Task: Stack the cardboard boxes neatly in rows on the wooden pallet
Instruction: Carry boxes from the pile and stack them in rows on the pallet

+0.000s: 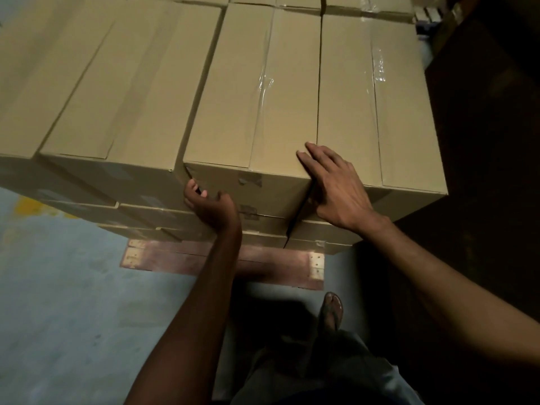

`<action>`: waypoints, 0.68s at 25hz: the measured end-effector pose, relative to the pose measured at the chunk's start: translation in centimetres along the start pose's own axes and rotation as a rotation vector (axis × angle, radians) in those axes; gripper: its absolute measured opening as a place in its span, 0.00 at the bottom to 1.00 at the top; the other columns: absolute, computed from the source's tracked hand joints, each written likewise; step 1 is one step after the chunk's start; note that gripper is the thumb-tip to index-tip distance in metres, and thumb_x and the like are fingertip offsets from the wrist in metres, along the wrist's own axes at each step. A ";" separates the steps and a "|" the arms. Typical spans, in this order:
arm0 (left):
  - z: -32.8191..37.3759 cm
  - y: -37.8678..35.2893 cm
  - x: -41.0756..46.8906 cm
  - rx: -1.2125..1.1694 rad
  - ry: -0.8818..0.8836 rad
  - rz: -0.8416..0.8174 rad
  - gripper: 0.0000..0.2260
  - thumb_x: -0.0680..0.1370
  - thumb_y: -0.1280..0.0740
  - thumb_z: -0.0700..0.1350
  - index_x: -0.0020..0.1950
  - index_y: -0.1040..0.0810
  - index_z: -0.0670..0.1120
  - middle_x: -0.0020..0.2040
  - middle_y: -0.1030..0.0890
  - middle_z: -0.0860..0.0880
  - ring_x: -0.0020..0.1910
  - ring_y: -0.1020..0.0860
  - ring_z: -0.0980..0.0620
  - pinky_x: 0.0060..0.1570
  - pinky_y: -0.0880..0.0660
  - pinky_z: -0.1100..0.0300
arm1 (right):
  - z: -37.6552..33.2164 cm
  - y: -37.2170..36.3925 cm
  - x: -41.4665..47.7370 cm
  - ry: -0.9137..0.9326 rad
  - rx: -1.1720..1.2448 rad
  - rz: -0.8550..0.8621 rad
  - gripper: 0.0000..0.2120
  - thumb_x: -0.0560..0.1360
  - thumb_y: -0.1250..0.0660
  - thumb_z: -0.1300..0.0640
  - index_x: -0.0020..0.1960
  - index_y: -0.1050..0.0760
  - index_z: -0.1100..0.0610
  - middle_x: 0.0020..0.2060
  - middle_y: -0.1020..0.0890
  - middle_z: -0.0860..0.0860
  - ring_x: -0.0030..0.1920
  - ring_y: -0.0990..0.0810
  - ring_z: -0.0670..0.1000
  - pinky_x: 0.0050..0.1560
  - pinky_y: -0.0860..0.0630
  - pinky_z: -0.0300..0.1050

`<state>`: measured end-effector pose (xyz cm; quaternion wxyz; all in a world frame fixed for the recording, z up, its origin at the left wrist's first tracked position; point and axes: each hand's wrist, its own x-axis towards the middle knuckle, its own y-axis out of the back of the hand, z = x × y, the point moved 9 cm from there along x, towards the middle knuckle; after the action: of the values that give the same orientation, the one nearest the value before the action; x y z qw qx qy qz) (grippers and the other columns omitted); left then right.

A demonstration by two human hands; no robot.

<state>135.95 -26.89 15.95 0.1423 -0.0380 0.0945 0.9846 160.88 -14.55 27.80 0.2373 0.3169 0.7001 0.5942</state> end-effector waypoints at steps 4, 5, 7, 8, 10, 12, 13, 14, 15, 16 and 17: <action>2.6 -0.2 -3.1 0.007 -0.009 -0.020 0.33 0.73 0.31 0.28 0.76 0.36 0.40 0.74 0.35 0.41 0.65 0.25 0.44 0.61 0.24 0.63 | 1.4 1.0 -0.3 -0.073 0.371 0.024 0.35 0.75 0.29 0.51 0.80 0.36 0.52 0.81 0.38 0.49 0.80 0.41 0.50 0.77 0.41 0.50; 4.5 -0.2 -4.6 0.016 -0.104 0.019 0.31 0.73 0.30 0.29 0.75 0.35 0.39 0.71 0.34 0.42 0.62 0.24 0.45 0.60 0.24 0.60 | 2.1 1.7 -0.5 -0.118 0.466 0.082 0.30 0.78 0.31 0.50 0.78 0.32 0.51 0.80 0.35 0.49 0.79 0.38 0.49 0.77 0.39 0.49; 9.1 -1.2 -7.5 0.001 -0.318 0.047 0.26 0.72 0.31 0.29 0.69 0.30 0.38 0.66 0.32 0.45 0.57 0.23 0.47 0.58 0.24 0.58 | 4.3 3.2 -0.9 -0.220 0.506 0.229 0.22 0.82 0.35 0.47 0.75 0.27 0.52 0.77 0.30 0.49 0.76 0.34 0.49 0.75 0.36 0.50; 11.2 -2.3 -8.5 -0.003 -0.402 0.016 0.22 0.72 0.33 0.30 0.66 0.27 0.39 0.65 0.31 0.46 0.57 0.24 0.47 0.58 0.25 0.58 | 5.6 3.6 -1.1 -0.267 0.461 0.271 0.22 0.83 0.37 0.45 0.74 0.26 0.52 0.77 0.30 0.50 0.76 0.34 0.50 0.75 0.35 0.53; 14.8 -5.0 -10.1 0.129 -0.590 -0.070 0.15 0.74 0.34 0.34 0.59 0.22 0.45 0.62 0.27 0.48 0.59 0.25 0.48 0.59 0.26 0.55 | 8.9 3.9 -1.5 -0.388 0.287 0.267 0.24 0.82 0.38 0.40 0.74 0.28 0.52 0.78 0.33 0.53 0.78 0.38 0.54 0.77 0.38 0.59; 16.1 -8.3 -11.1 0.314 -0.743 -0.231 0.11 0.78 0.34 0.40 0.59 0.20 0.49 0.62 0.24 0.51 0.63 0.27 0.50 0.62 0.28 0.50 | 13.5 4.1 -2.6 -0.589 0.124 0.228 0.31 0.79 0.42 0.32 0.74 0.31 0.50 0.79 0.37 0.56 0.80 0.43 0.61 0.77 0.44 0.66; 15.9 -10.0 -11.5 0.386 -0.777 -0.345 0.11 0.80 0.35 0.44 0.62 0.21 0.49 0.64 0.23 0.51 0.65 0.27 0.51 0.64 0.29 0.48 | 15.9 4.1 -3.6 -0.707 0.091 0.204 0.35 0.77 0.45 0.28 0.75 0.33 0.50 0.80 0.40 0.57 0.80 0.45 0.63 0.76 0.46 0.70; 15.3 -11.5 -11.7 0.465 -0.807 -0.435 0.12 0.82 0.37 0.48 0.65 0.21 0.49 0.66 0.22 0.51 0.67 0.28 0.50 0.66 0.30 0.47 | 17.6 4.0 -4.5 -0.807 0.096 0.180 0.40 0.75 0.47 0.24 0.77 0.37 0.49 0.81 0.43 0.58 0.80 0.46 0.66 0.74 0.46 0.73; 14.6 -12.7 -11.9 0.557 -0.840 -0.491 0.15 0.84 0.39 0.53 0.67 0.22 0.49 0.68 0.22 0.50 0.69 0.28 0.49 0.68 0.31 0.47 | 18.7 3.7 -5.1 -0.869 0.118 0.161 0.44 0.74 0.50 0.22 0.79 0.40 0.49 0.82 0.45 0.59 0.79 0.46 0.68 0.73 0.45 0.74; 13.9 -13.4 -12.0 0.646 -0.859 -0.523 0.19 0.85 0.43 0.57 0.69 0.23 0.50 0.70 0.23 0.50 0.72 0.29 0.49 0.70 0.33 0.47 | 19.0 3.5 -5.2 -0.892 0.129 0.146 0.46 0.73 0.51 0.20 0.80 0.42 0.49 0.82 0.46 0.59 0.78 0.44 0.69 0.71 0.42 0.74; 13.4 -13.9 -12.0 0.707 -0.852 -0.543 0.23 0.85 0.46 0.60 0.71 0.23 0.50 0.73 0.24 0.50 0.74 0.31 0.48 0.72 0.35 0.48 | 18.8 3.4 -5.0 -0.893 0.120 0.137 0.46 0.72 0.51 0.20 0.80 0.43 0.48 0.82 0.46 0.59 0.77 0.41 0.69 0.69 0.38 0.72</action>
<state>150.77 -14.48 27.89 0.4171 0.3857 0.3369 0.7509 178.19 -5.06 27.47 0.4573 0.6008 0.5397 0.3722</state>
